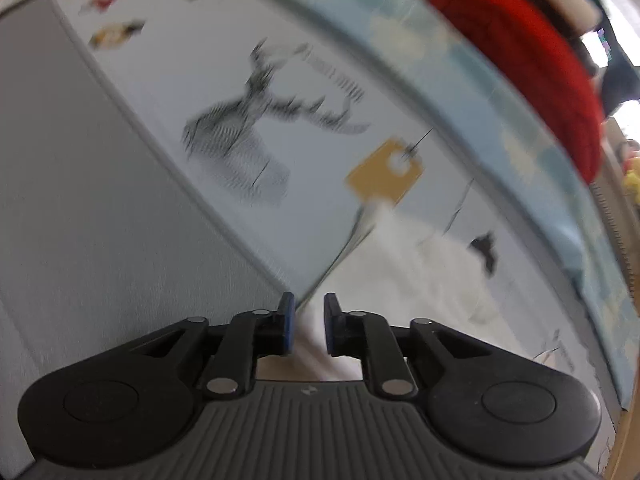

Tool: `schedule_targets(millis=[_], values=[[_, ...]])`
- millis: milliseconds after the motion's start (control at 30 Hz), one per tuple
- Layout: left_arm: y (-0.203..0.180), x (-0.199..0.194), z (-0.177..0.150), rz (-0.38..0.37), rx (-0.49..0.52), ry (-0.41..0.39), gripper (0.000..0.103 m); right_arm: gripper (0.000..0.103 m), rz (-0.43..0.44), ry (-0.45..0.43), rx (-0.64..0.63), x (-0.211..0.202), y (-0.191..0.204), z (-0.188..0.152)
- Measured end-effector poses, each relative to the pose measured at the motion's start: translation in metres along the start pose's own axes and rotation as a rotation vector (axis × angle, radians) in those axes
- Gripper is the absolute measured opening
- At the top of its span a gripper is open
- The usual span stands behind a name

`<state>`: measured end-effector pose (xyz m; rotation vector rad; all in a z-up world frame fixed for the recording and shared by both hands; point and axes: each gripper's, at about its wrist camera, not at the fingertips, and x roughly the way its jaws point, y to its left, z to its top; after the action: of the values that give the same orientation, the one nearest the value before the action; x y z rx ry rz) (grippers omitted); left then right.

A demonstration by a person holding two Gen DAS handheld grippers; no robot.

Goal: Fold small clothes
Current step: 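Grasp the shirt edge with both grippers and fold it toward the middle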

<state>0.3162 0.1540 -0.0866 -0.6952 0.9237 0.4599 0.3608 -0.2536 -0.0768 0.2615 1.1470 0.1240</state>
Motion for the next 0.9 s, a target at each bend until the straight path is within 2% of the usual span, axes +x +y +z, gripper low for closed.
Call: schedule_targets(millis=[67, 167, 233, 300, 367, 400, 433, 500, 567, 633, 700, 767, 833, 900], values=[[-0.006, -0.002, 0.004, -0.049, 0.045, -0.018, 0.016, 0.048, -0.043, -0.065, 0.025, -0.009, -0.006, 0.0], [-0.008, 0.011, 0.006, -0.092, 0.056, 0.045, 0.016, 0.051, -0.099, -0.129, 0.114, -0.01, -0.024, 0.0], [-0.004, 0.029, 0.003, -0.079, 0.032, 0.136, 0.016, 0.051, -0.16, -0.124, 0.207, -0.001, -0.045, 0.0], [0.012, 0.05, 0.002, -0.039, -0.06, 0.242, 0.015, 0.05, -0.203, -0.068, 0.331, 0.013, -0.07, -0.004], [0.023, 0.051, 0.004, -0.02, -0.124, 0.249, 0.014, 0.045, -0.169, -0.029, 0.485, 0.019, -0.093, -0.009], [0.019, 0.047, 0.006, -0.001, -0.094, 0.231, 0.015, 0.045, -0.16, -0.037, 0.525, 0.016, -0.096, -0.009], [0.014, 0.042, 0.008, -0.001, -0.061, 0.208, 0.015, 0.046, -0.164, -0.044, 0.528, 0.012, -0.094, -0.007], [0.002, 0.033, 0.011, -0.045, -0.011, 0.164, 0.017, 0.048, -0.175, -0.094, 0.507, 0.0, -0.086, -0.002], [-0.003, 0.033, 0.008, -0.066, 0.013, 0.169, 0.019, 0.052, -0.177, -0.142, 0.462, -0.004, -0.08, 0.002], [0.0, 0.042, 0.003, -0.046, -0.01, 0.231, 0.019, 0.052, -0.199, -0.106, 0.46, 0.004, -0.085, 0.001], [0.01, 0.052, -0.003, -0.028, -0.069, 0.317, 0.019, 0.052, -0.209, -0.049, 0.533, 0.013, -0.097, -0.005], [0.011, 0.049, -0.005, -0.015, -0.083, 0.355, 0.019, 0.052, -0.215, -0.037, 0.578, 0.006, -0.104, -0.008], [0.005, 0.034, -0.004, -0.026, -0.045, 0.32, 0.019, 0.052, -0.235, -0.063, 0.56, -0.01, -0.098, -0.006], [-0.002, 0.01, -0.003, -0.055, 0.025, 0.253, 0.02, 0.052, -0.219, -0.109, 0.533, -0.03, -0.09, -0.002]])
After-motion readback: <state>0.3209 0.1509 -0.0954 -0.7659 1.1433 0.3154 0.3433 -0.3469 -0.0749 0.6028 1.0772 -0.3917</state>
